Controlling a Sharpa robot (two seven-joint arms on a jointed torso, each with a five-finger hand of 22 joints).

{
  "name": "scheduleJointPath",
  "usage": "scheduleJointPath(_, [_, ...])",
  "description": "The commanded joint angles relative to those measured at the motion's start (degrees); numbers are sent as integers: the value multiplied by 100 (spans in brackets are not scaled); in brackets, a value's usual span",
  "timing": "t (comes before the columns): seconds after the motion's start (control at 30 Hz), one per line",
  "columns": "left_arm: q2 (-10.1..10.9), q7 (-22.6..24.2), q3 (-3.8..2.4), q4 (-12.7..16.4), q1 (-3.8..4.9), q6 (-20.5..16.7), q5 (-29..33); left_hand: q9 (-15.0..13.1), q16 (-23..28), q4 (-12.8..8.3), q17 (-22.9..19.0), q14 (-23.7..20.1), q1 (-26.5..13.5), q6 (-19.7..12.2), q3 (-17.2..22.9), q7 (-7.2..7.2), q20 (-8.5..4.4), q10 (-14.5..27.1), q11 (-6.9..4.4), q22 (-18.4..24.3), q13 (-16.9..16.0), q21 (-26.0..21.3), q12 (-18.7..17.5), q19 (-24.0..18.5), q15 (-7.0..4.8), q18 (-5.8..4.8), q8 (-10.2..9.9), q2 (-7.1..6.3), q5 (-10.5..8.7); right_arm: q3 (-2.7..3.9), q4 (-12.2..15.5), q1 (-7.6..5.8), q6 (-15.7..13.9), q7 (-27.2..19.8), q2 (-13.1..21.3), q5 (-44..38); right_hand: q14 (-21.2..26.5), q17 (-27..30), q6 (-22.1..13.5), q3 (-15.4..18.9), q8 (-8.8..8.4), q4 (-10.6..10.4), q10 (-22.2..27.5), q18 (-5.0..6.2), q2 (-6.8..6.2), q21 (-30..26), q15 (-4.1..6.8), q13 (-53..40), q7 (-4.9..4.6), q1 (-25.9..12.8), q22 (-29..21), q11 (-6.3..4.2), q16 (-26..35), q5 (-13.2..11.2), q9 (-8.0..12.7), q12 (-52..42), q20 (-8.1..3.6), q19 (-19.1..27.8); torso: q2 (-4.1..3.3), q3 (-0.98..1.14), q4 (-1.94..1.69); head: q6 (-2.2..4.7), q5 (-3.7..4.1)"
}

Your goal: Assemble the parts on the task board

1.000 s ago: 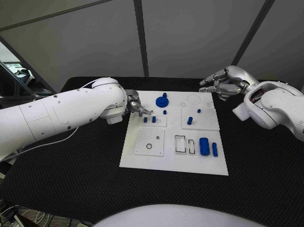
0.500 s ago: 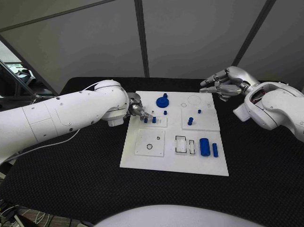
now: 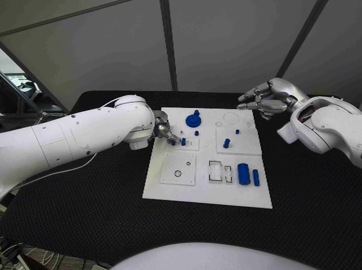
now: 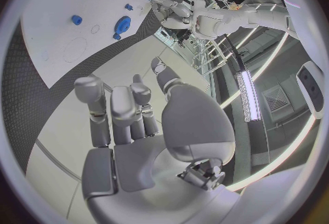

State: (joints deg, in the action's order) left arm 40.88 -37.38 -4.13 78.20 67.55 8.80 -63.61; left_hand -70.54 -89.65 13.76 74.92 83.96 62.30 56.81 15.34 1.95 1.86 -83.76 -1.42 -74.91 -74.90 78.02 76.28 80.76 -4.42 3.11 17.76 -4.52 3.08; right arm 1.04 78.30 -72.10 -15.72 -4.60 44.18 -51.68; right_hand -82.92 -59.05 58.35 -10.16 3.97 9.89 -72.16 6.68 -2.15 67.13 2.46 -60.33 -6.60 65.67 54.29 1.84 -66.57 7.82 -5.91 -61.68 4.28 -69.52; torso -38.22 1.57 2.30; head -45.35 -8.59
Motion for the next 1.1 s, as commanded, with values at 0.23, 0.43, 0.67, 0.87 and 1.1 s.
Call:
scheduleJointPath(0.23, [-37,-13,20,-64,5,134,-16,19,-8,-28,1489,597,161,-25,-11,31,-10,-124,-5,-161,-1133,-34,-40,-22,-28,72,-33,45,-29,4,-3,-11,17,-38,-8,-6,-40,-1,-47,2,-28,4,-25,55,30,-23,-10,-2,9,-11,2,-8,24,10,-5,-4,-15,-40,0,-1,-7,-15,7])
scheduleJointPath(0.43, [-38,26,22,-39,3,36,-16,30,-11,-75,1491,598,315,-11,58,18,-12,-126,-16,-176,-1134,-27,-34,-13,-32,70,-36,219,-28,4,-4,-11,18,-37,-5,-6,-40,-1,-47,2,-28,4,-25,55,30,-23,-10,-2,9,-11,2,-8,24,10,-5,-4,-15,-40,2,0,-4,-21,7])
scheduleJointPath(0.67, [1,123,22,52,-10,-46,-16,49,-13,-451,1492,598,809,-59,318,-7,-30,-122,-42,-195,-1128,-24,-47,0,-53,69,-63,500,0,3,-7,-11,20,-36,4,-6,-47,-14,-46,0,-27,5,-38,54,36,-25,-9,-13,10,-15,5,-10,22,11,-7,-22,-15,-48,0,0,0,-46,18])
scheduleJointPath(0.87, [22,227,22,123,-23,-82,-15,96,-12,-1018,1492,598,1232,-164,771,39,-27,-109,-15,-208,-1117,-31,-72,3,-37,65,-131,578,623,3,-12,-11,24,-38,1,-6,-47,-14,-46,0,-27,5,-38,54,36,-25,-9,-13,10,-15,5,-10,22,11,-7,-22,-15,-48,1,1,-9,-51,22])
scheduleJointPath(1.1, [49,292,21,162,-27,-149,-15,103,-16,-1272,1494,599,1178,-169,1012,76,5,-110,16,-225,-1109,-30,-92,7,-5,62,-132,541,746,3,-17,-11,27,-40,-1,-6,-47,-14,-46,0,-27,5,-38,54,36,-25,-9,-13,10,-15,5,-10,22,11,-7,-22,-15,-48,4,1,-6,-50,18])
